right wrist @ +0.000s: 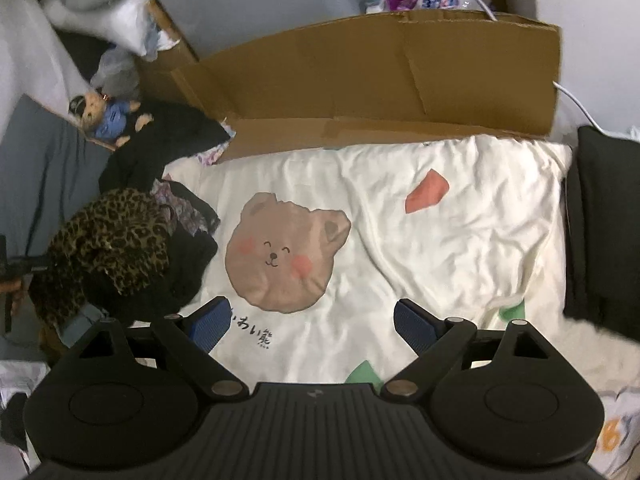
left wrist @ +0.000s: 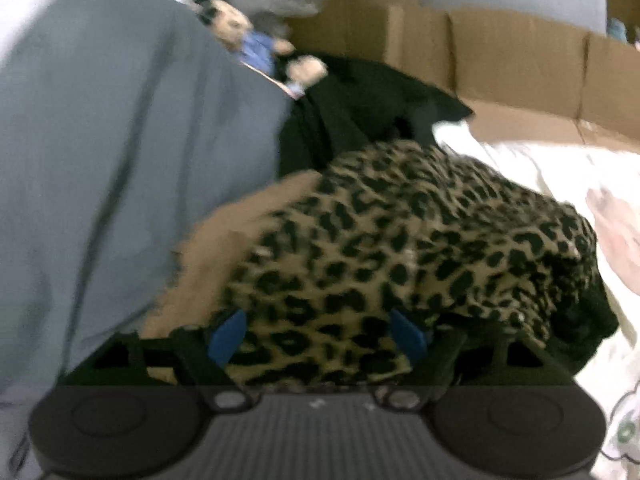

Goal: Fold clothes
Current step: 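Reach the left gripper into the leopard-print garment and close on it, then pull the leopard-print garment with the left gripper onto the bear blanket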

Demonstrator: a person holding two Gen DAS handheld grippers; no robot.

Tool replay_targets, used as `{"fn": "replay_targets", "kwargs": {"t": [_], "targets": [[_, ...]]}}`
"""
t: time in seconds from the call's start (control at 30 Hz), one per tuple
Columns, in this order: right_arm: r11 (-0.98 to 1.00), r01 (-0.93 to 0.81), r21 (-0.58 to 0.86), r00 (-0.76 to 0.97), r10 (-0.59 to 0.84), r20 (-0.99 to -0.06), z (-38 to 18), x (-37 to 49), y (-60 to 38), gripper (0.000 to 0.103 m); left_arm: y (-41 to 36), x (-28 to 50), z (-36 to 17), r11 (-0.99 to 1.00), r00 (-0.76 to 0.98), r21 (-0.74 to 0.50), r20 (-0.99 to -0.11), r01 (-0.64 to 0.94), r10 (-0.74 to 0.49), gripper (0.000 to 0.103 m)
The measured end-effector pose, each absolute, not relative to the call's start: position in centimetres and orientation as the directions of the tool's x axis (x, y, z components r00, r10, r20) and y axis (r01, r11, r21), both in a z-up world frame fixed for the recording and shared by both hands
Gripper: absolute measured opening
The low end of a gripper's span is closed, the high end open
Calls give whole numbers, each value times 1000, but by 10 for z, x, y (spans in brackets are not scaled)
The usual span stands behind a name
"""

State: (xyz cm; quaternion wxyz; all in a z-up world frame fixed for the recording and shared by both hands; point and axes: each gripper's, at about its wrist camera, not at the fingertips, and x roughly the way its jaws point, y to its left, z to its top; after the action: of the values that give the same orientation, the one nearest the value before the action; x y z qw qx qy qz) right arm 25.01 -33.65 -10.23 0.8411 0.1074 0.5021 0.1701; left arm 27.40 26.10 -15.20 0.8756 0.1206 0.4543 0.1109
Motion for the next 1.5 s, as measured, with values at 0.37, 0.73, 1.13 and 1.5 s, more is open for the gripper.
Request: {"fn": "replay_targets", "kwargs": {"t": [0.37, 0.73, 1.13, 1.5], "targets": [[924, -203, 324, 435, 382, -815, -65, 236, -300, 92, 316, 245, -164, 971, 586, 172, -775, -163, 236, 64], [927, -228, 296, 433, 369, -822, -27, 223, -263, 92, 315, 228, -128, 981, 628, -62, -775, -183, 68, 9], [891, -311, 330, 412, 439, -798, -1, 208, -240, 92, 239, 224, -73, 992, 666, -122, -743, -33, -69, 2], [851, -383, 358, 402, 503, -765, 1, 194, -239, 92, 128, 237, -61, 975, 660, -154, -718, 157, -220, 1]]}}
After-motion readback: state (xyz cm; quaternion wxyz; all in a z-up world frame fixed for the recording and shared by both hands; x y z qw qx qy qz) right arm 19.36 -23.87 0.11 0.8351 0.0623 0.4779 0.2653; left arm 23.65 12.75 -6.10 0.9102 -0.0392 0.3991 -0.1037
